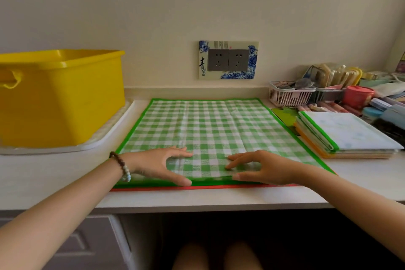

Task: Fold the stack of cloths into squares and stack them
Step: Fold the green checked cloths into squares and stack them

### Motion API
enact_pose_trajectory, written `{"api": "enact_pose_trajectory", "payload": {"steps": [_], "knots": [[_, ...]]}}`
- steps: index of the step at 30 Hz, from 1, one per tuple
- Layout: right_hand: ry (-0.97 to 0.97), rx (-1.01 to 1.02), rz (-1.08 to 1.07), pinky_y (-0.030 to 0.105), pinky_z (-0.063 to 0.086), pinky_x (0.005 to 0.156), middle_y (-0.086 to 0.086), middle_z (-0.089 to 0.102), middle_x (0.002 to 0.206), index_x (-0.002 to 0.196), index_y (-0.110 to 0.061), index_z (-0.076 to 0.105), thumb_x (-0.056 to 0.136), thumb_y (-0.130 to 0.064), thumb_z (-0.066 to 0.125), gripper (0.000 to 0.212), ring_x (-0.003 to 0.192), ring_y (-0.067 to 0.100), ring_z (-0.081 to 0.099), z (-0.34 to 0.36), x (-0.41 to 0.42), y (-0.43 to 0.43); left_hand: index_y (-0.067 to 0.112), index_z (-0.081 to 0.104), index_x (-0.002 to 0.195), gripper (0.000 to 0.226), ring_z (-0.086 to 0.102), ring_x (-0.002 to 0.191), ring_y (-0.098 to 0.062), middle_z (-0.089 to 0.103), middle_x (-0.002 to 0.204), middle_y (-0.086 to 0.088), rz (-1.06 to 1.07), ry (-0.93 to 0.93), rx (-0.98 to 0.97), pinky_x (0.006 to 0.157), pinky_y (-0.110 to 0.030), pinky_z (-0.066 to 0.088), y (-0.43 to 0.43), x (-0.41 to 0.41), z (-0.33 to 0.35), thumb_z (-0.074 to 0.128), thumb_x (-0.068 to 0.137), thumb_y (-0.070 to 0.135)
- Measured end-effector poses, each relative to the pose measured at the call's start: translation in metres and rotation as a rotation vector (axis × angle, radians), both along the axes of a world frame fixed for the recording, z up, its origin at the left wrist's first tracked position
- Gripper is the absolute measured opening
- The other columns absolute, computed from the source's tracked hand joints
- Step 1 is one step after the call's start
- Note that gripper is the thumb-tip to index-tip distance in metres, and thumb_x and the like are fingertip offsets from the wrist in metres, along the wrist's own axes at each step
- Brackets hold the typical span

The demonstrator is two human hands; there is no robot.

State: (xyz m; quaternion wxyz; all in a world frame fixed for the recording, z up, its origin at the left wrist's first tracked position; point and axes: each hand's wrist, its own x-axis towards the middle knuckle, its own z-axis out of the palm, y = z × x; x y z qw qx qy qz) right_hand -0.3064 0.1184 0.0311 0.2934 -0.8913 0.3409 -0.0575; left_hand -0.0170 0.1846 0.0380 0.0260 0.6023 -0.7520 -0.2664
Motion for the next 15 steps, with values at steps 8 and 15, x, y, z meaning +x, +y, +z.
{"api": "enact_pose_trajectory", "payload": {"steps": [8,15], "knots": [[0.044,-0.136,0.043,0.014,0.048,0.086,-0.018,0.069,0.092,0.09,-0.029,0.07,0.088,-0.035,0.061,0.011,0.086,-0.009,0.062,0.024,0.009,-0.012,0.029,0.076,0.088,0.03,0.061,0.093,0.008,0.07,0.094,0.024,0.054,0.108,-0.027,0.097,-0.022,0.042,-0.01,0.007,0.033,0.066,0.072,0.053],[0.009,-0.446,-0.04,0.022,0.053,0.079,-0.01,0.069,0.087,0.094,-0.021,0.072,0.087,-0.031,0.063,0.015,0.079,0.003,0.064,0.086,0.024,-0.04,0.024,0.076,0.082,0.021,0.062,0.075,0.008,0.071,0.079,0.018,0.176,0.111,-0.388,0.071,-0.009,0.043,-0.035,0.011,0.084,0.07,0.076,0.043]]}}
